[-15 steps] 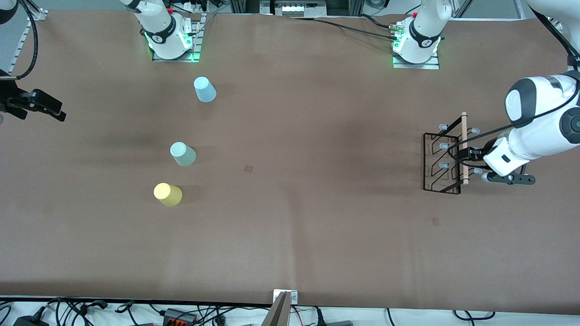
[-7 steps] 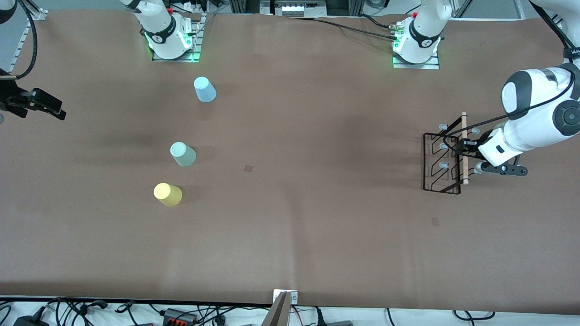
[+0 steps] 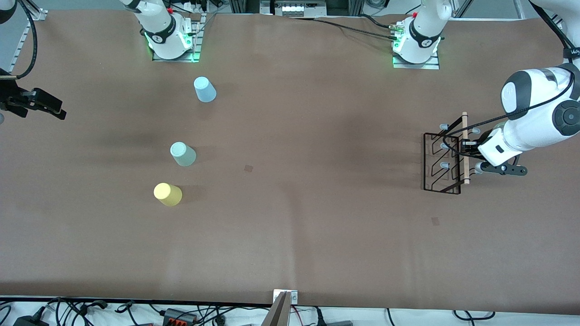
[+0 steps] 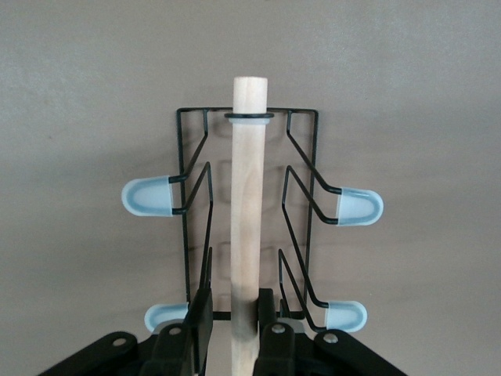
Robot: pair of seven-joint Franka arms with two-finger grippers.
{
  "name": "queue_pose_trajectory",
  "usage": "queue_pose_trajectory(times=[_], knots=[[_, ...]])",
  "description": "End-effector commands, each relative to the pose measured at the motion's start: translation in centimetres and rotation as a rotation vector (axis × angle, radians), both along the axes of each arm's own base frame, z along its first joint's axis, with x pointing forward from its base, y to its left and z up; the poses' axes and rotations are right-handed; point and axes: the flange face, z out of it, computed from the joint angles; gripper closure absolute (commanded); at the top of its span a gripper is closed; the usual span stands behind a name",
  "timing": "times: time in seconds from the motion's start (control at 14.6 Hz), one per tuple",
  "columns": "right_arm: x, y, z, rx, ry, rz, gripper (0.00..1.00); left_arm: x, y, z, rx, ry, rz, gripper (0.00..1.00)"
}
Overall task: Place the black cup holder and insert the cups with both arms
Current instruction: 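Lower the left gripper onto the rack's wooden dowel and grasp it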
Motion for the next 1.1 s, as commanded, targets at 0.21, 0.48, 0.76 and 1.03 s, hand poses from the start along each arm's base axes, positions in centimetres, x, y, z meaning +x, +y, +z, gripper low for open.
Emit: queue_pose_trajectory(times=[0.21,0.48,0.76,1.03], knots=[[-0.2,-0.1,0.6,0.003,0.001,0.014,0.0,-0.6,0.3,0.2,-0.009,0.0,-0.015,0.91],[-0.2,-0.2,0.2,0.002,0.009,0.014,0.0,-0.6,-0.2,0.3,-0.015,0.014,-0.009,0.99],[0.1,0.0,0.2,-0.003,-0.001,0.019,0.0,1.0,-2.7,2.7,-0.016,0.065,0.054,0.99],[0.1,0.1,0.2,-0.002,-0.003,0.02,0.0,3.3,-6.8,6.7,-0.056,0.125,0.084,0.99]])
